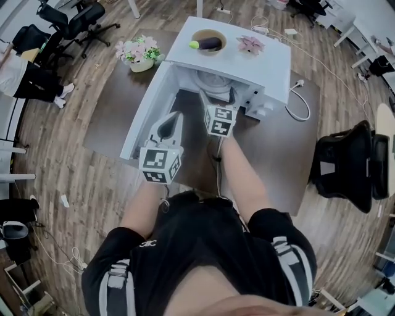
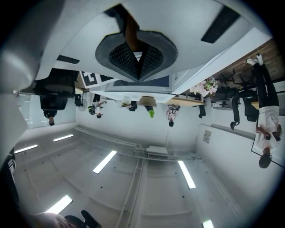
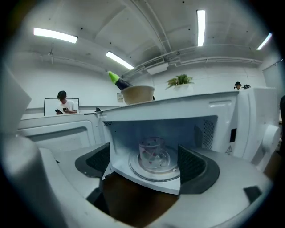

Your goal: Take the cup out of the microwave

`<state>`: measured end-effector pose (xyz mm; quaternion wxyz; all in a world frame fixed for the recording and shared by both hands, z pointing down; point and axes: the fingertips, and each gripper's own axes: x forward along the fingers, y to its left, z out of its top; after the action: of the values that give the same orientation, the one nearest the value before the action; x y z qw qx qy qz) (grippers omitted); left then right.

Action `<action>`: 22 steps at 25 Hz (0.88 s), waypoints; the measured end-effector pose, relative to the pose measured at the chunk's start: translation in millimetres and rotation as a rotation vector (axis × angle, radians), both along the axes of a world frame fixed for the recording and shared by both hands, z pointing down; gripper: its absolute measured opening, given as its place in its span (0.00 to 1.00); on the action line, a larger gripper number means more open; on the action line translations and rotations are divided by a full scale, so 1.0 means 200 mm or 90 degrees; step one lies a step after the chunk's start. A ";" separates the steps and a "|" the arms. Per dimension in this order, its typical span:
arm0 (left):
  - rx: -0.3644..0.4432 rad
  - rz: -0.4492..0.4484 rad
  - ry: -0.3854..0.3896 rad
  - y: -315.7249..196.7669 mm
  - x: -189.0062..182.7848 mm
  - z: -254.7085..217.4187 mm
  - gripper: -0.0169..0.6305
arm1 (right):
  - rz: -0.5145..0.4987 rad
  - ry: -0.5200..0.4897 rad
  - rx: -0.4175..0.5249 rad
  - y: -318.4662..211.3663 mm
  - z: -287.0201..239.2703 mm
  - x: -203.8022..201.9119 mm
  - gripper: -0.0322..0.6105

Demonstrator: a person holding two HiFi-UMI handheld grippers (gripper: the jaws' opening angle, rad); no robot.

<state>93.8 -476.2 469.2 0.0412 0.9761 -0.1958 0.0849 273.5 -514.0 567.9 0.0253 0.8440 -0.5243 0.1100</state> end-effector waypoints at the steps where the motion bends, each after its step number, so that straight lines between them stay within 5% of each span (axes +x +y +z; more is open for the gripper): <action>1: -0.003 0.001 -0.004 -0.02 0.00 0.02 0.03 | 0.002 -0.008 -0.008 -0.04 0.04 0.02 0.76; 22: -0.044 0.045 -0.033 -0.20 0.09 0.23 0.03 | 0.062 -0.065 -0.131 -0.45 0.46 0.29 0.76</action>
<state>111.7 -516.7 515.1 0.0667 0.9779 -0.1589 0.1184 330.6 -603.8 660.1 0.0800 0.8548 -0.4690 0.2072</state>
